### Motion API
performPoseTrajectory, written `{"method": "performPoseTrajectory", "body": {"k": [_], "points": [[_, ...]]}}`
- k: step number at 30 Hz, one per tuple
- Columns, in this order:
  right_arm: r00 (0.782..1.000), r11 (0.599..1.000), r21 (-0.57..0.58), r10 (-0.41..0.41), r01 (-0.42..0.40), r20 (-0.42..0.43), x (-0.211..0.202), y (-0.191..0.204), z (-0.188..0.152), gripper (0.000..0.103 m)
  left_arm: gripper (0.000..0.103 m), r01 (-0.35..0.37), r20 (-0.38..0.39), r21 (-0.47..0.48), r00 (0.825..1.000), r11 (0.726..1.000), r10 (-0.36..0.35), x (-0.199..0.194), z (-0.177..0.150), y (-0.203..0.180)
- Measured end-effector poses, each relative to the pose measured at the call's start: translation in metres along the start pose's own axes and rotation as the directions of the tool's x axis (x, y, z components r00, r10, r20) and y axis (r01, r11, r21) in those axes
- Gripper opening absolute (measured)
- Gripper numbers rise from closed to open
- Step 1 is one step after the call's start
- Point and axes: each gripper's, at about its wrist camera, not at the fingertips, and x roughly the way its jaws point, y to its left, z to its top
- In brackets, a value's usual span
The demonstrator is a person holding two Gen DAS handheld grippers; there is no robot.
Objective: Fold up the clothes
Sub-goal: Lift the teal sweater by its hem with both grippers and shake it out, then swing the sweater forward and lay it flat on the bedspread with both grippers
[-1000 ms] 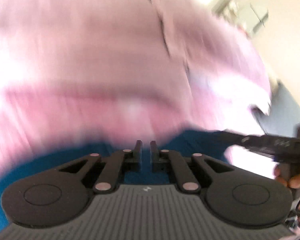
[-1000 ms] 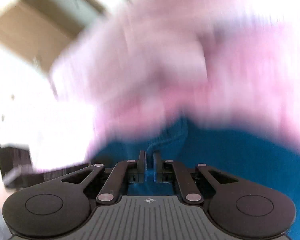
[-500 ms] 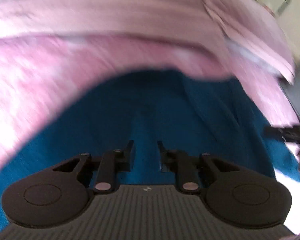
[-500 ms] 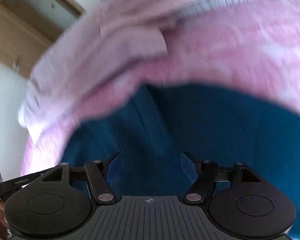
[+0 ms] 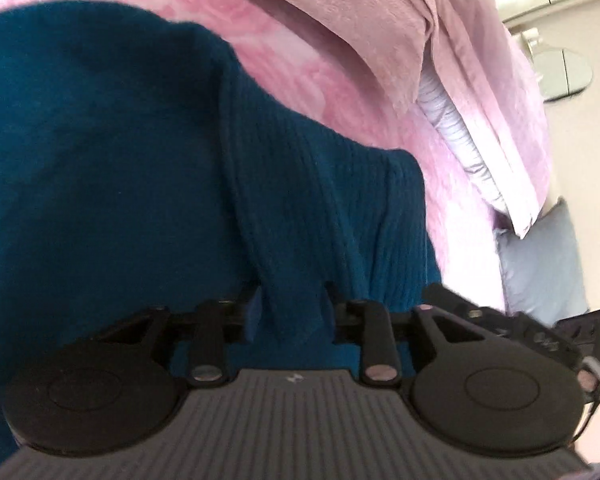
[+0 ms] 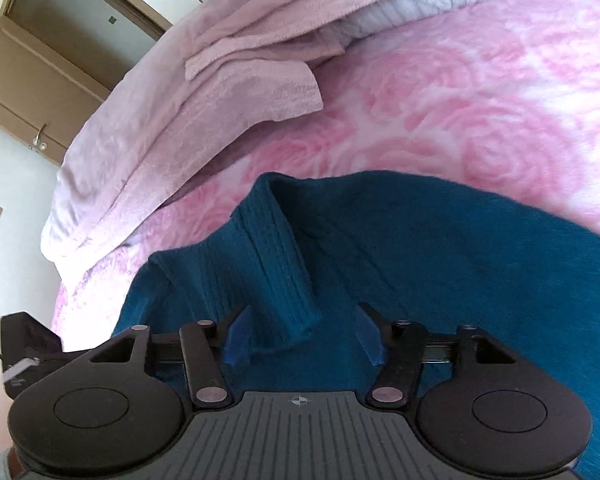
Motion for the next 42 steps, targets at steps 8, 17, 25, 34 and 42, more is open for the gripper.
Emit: {"method": "performPoseTrajectory", "body": {"k": [8,17,25,34,42], "points": [[0.984,0.997,0.024,0.066,-0.071,0.164,0.018,0.033,0.069,0.005,0.004,0.011,0.279,0.155,0.959,0.988,-0.054,-0.040,0.095,-0.031],[0.976,0.997,-0.050,-0.039,0.051,0.216,0.009,0.050,0.079,0.073,0.012,-0.261,0.384,0.191,0.907,0.946,0.173,-0.106,0.106,0.004],[0.990,0.981,-0.137,-0.140,0.138,-0.001,0.005,0.024,-0.005,0.063,0.012,-0.448,0.262,0.036,0.867,0.893,0.424,-0.188,-0.011,0.105],[0.984,0.920,-0.364,-0.172,0.145,-0.043,0.027,0.072,0.001,0.039,0.012,-0.384,0.281,0.176,0.902,0.906,0.328,-0.202,-0.024,0.076],[0.975,0.873,-0.458,-0.216,0.169,-0.051,0.044,0.079,0.005,0.038,0.012,-0.192,0.134,0.504,0.980,0.842,0.144,-0.084,0.028,-0.018]]}}
